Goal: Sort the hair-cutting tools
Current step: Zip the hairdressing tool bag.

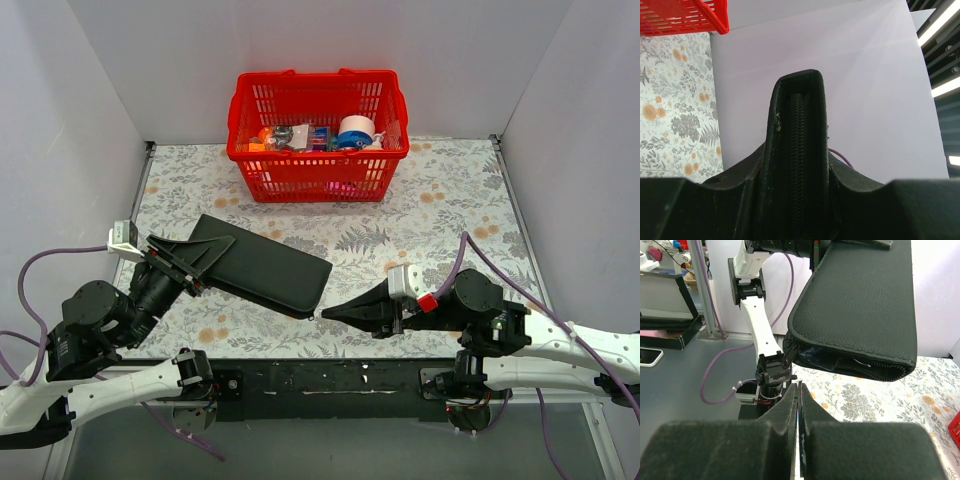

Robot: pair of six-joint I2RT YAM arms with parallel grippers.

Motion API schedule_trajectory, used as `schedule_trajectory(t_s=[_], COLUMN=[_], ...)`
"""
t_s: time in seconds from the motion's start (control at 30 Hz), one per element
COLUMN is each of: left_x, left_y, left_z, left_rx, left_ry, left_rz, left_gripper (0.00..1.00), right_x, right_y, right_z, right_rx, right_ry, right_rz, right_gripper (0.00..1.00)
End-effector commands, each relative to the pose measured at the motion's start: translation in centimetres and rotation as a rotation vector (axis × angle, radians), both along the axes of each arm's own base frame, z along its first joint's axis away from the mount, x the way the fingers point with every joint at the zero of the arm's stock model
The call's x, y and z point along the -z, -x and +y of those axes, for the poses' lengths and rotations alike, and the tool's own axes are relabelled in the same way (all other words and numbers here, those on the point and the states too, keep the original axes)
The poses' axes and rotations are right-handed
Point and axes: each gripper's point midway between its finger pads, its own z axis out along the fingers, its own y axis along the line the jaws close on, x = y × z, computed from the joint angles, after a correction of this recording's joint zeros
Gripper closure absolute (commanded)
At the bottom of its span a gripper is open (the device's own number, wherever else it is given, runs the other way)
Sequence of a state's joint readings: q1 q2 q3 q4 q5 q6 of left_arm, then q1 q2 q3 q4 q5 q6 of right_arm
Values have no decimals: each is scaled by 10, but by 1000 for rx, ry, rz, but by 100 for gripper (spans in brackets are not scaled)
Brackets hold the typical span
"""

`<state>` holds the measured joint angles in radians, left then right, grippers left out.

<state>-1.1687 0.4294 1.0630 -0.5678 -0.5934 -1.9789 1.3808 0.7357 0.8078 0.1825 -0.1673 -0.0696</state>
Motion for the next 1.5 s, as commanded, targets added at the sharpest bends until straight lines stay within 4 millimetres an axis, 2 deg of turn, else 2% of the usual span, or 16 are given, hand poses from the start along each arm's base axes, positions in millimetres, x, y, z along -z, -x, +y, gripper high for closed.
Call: schedule_trajectory(t_s=[0.0, 0.53, 0.9, 1.2, 1.47], left_x=[-24, -19, -18, -16, -16], left_y=[3, 3, 3, 4, 3], left_z=[0, -4, -6, -5, -5], left_rx=[27, 33, 40, 40, 35], left_ry=[155, 144, 140, 141, 135], left_rz=[32, 36, 35, 34, 30], left_gripper=[100, 100, 100, 100, 100], right_x=[-28, -48, -52, -63, -64], right_y=[-1, 0, -1, -2, -2], right_z=[-3, -5, 1, -1, -3], right_rx=[7, 6, 5, 10, 13], right_ry=[-84, -114, -113, -133, -124], right_rz=[-11, -33, -47, -64, -68], right_gripper=[99, 99, 99, 99, 99])
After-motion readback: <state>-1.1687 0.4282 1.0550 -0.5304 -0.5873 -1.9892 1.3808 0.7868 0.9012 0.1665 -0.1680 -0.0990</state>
